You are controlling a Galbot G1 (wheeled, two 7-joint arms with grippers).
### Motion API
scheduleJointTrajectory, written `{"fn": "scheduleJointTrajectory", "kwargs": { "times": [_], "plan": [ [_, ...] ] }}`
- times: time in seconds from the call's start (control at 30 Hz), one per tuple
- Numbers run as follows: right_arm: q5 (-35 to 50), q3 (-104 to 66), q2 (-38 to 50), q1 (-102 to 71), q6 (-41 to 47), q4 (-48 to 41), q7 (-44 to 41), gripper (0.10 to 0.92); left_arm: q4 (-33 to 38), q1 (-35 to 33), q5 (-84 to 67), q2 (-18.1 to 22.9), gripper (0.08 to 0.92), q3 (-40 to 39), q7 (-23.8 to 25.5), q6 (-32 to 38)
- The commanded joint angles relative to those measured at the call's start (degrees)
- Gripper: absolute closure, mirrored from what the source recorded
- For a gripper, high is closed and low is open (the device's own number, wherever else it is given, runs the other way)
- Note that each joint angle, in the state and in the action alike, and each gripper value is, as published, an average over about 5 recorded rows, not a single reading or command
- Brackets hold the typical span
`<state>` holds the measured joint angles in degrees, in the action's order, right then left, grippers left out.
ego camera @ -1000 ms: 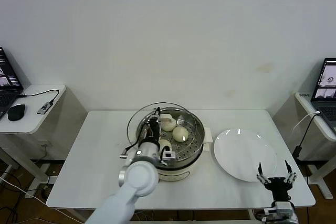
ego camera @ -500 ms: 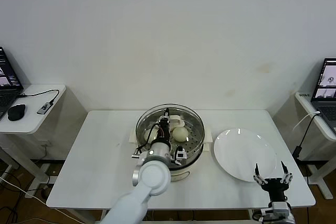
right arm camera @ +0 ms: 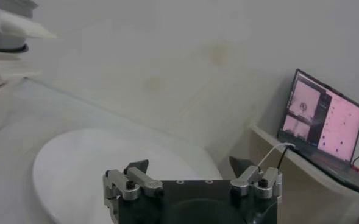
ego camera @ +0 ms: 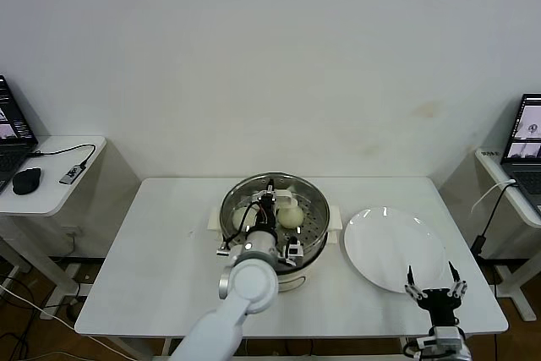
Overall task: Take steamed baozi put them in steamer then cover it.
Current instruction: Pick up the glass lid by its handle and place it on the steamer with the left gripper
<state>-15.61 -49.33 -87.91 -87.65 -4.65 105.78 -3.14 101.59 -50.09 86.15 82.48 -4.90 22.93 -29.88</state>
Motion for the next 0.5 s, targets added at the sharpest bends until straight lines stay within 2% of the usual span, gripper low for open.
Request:
{"fn": "scheduleJointTrajectory", "kwargs": {
  "times": [0.03, 0.4, 0.5],
  "plan": [
    [-0.19, 0.23, -0.07, -0.11, -0.1, -0.09, 0.03, 0.203, -0.88, -0.21, 0.81, 0.97, 0.852, -0.05, -0.12, 0.21],
    [-0.56, 0.54, -0.15, -0.32, -0.16, -0.04, 0.0, 0.203, -0.61, -0.54, 0.52, 1.25, 0.849, 0.6, -0.84, 0.46],
    [-0.75, 0.65, -0.24, -0.38, -0.14, 0.05, -0.03, 0.203, 0.52, -0.83, 0.29, 0.99, 0.807, 0.79, -0.91, 0.39]
  ]
}}
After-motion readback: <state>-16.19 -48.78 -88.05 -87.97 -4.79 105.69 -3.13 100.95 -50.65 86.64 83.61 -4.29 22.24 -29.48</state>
